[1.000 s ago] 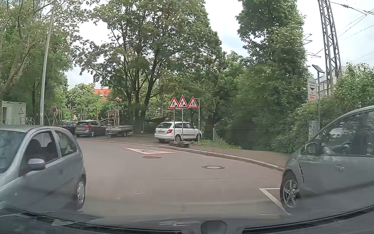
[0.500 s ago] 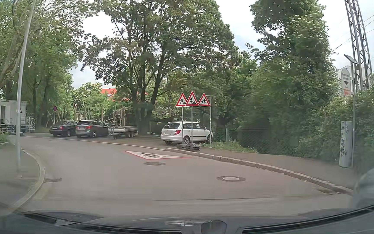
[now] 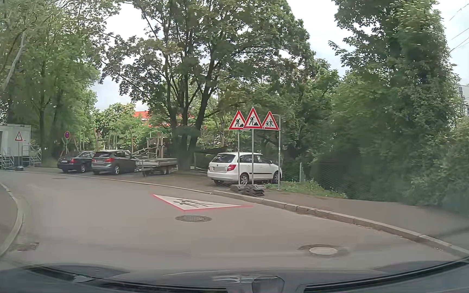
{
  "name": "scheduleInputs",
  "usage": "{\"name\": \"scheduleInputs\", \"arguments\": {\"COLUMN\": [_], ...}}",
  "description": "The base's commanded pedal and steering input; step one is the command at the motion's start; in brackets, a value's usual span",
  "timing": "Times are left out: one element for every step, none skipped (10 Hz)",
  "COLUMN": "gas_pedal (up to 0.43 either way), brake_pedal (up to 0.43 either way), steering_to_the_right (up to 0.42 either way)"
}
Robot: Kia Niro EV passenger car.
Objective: Follow the waypoints while adhering to traffic rules and regulations
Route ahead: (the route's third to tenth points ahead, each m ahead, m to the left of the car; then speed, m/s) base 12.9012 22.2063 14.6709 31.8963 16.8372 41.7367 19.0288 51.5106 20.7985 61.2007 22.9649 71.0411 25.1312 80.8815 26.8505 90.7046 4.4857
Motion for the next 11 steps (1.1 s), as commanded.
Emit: {"name": "scheduleInputs", "arguments": {"gas_pedal": [0.028,0.028,0.028,0.028,0.028,0.028,0.028,0.028,0.028,0.028,0.02], "brake_pedal": [0.0,0.0,0.0,0.0,0.0,0.0,0.0,0.0,0.0,0.0,0.0], "steering_to_the_right": [-0.055,-0.055,-0.056,-0.059,-0.064,-0.072,-0.083,-0.095,-0.115,-0.134,-0.155]}}
